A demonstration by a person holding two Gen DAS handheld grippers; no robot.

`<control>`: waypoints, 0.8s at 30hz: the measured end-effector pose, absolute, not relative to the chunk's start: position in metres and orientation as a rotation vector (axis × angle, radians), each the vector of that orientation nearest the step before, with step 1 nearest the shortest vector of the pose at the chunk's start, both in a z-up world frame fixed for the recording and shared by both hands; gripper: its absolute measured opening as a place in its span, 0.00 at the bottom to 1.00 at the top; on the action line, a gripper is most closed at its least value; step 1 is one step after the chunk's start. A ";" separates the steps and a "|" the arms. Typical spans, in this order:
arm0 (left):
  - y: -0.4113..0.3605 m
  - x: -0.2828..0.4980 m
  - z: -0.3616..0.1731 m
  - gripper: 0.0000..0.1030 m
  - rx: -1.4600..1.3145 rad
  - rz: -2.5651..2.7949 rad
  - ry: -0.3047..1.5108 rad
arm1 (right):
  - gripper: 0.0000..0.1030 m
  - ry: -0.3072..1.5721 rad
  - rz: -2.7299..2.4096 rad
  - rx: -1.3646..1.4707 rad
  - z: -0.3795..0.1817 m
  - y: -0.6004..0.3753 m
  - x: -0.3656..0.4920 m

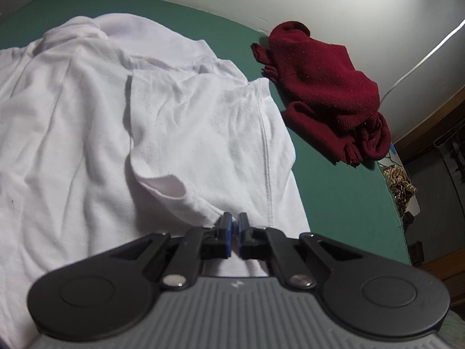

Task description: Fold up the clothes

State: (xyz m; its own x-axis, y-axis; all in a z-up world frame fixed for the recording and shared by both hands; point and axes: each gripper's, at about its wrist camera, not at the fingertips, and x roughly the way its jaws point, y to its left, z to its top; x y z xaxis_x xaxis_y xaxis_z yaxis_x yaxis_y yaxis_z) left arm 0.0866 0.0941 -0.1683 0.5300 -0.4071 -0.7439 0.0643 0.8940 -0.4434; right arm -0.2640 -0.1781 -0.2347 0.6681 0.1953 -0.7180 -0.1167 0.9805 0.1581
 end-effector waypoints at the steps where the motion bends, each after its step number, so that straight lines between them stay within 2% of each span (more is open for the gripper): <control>1: 0.093 0.088 -0.168 0.00 -0.371 -0.297 0.980 | 0.38 0.827 0.191 0.091 -0.235 -0.177 -0.261; 7: 0.078 0.093 -0.164 0.00 -0.234 -0.322 0.967 | 0.36 0.851 0.216 0.082 -0.233 -0.179 -0.250; 8: 0.077 0.093 -0.164 0.00 -0.219 -0.324 0.964 | 0.31 0.854 0.221 0.076 -0.231 -0.179 -0.250; 9: 0.077 0.093 -0.164 0.00 -0.212 -0.326 0.961 | 0.16 0.858 0.224 0.072 -0.229 -0.178 -0.250; 10: 0.078 0.093 -0.164 0.00 -0.214 -0.328 0.959 | 0.09 0.860 0.222 0.067 -0.225 -0.177 -0.252; 12: 0.082 0.093 -0.165 0.00 -0.228 -0.333 0.959 | 0.04 0.861 0.209 0.049 -0.218 -0.174 -0.257; 24: 0.101 0.090 -0.134 0.00 -0.243 -0.399 0.907 | 0.03 0.715 0.093 0.034 -0.163 -0.144 -0.311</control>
